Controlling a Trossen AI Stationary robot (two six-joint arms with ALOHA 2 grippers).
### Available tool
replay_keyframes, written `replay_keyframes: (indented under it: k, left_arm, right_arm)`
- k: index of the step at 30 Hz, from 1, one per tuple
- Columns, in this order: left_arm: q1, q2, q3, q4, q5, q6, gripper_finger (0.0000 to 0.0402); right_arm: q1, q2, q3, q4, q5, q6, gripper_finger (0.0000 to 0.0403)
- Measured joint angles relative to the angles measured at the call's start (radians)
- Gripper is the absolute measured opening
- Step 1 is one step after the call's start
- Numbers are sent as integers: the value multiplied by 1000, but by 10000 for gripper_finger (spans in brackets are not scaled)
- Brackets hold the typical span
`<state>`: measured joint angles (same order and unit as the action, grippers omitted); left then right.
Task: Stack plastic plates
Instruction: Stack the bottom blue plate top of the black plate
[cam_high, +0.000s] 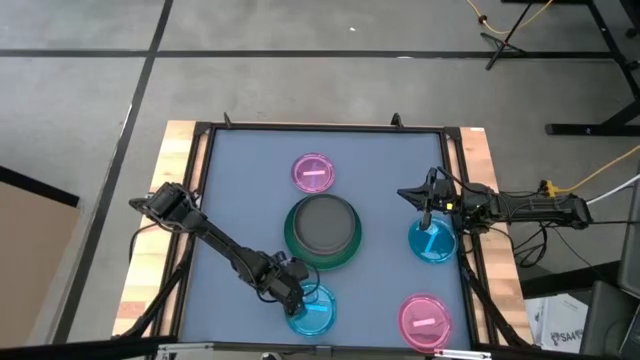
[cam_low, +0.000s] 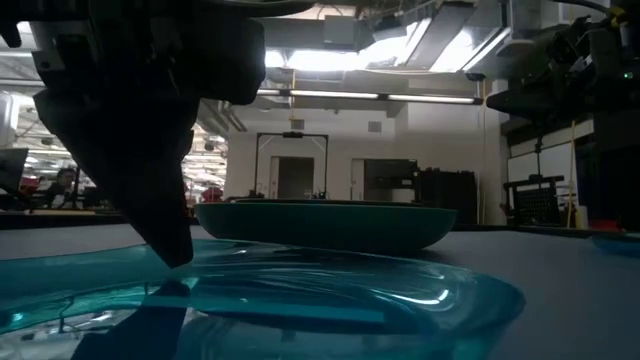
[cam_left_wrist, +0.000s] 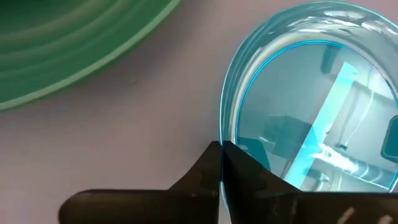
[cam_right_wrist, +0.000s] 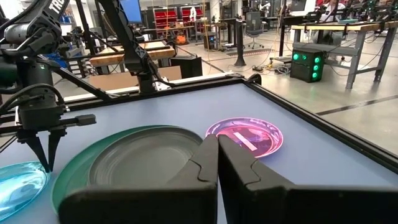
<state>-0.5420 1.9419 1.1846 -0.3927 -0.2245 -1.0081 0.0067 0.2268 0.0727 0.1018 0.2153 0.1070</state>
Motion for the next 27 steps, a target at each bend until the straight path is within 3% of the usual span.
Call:
replay_keyframes:
  k: [12,27]
  left_arm:
    - [38,-5,156,-165,-11,156,0]
    - [232,-6,432,-446,-26,495,0]
  right_arm:
    - [0,0,0,1,0,0,0]
    - [0,0,0,4,-18,0,0]
